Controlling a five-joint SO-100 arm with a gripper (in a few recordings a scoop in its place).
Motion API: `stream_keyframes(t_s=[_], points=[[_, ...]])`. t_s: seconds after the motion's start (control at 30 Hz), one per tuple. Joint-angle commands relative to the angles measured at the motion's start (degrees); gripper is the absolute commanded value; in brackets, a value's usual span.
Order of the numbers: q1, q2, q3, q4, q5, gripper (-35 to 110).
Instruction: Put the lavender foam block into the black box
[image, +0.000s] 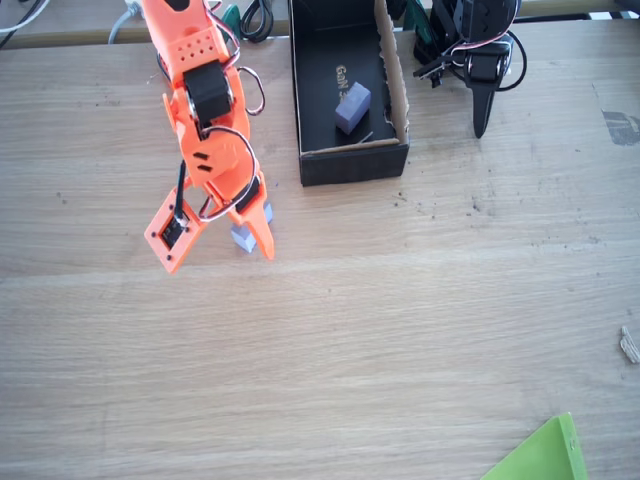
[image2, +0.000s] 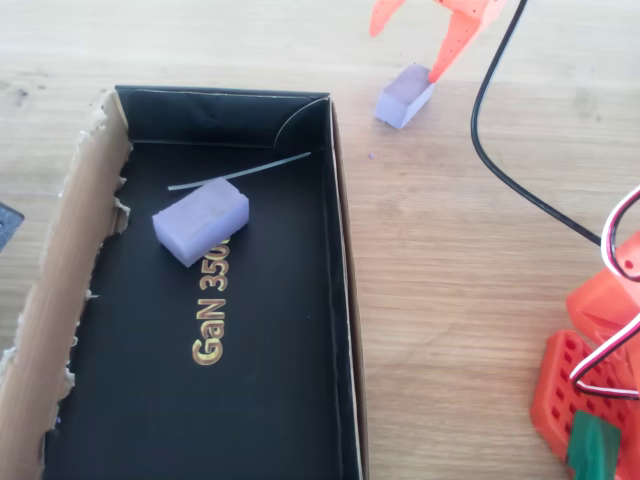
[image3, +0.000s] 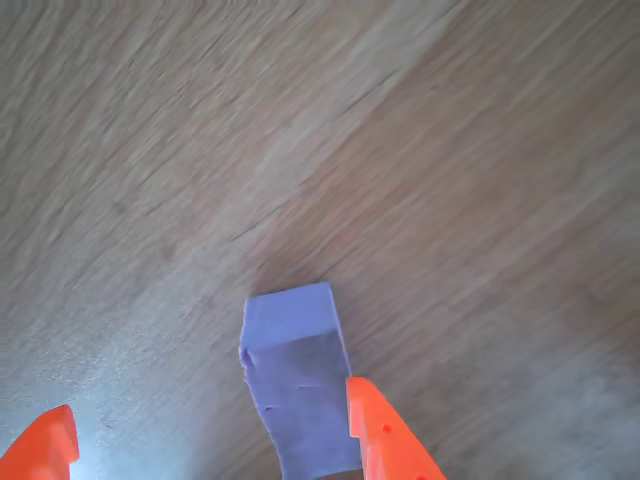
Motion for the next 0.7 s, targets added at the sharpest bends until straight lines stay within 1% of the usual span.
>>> stream_keyframes(t_s=[0.0,0.27,0.4,0.67], points=[[0.7,5.5,-0.9,1.5,-0.9,36],[0.9,7.6,1.9,1.2,-0.6,36],[0.9,8.9,5.9,0.1,0.4,35],[0.0,11.2,9.1,1.5,2.0,34]])
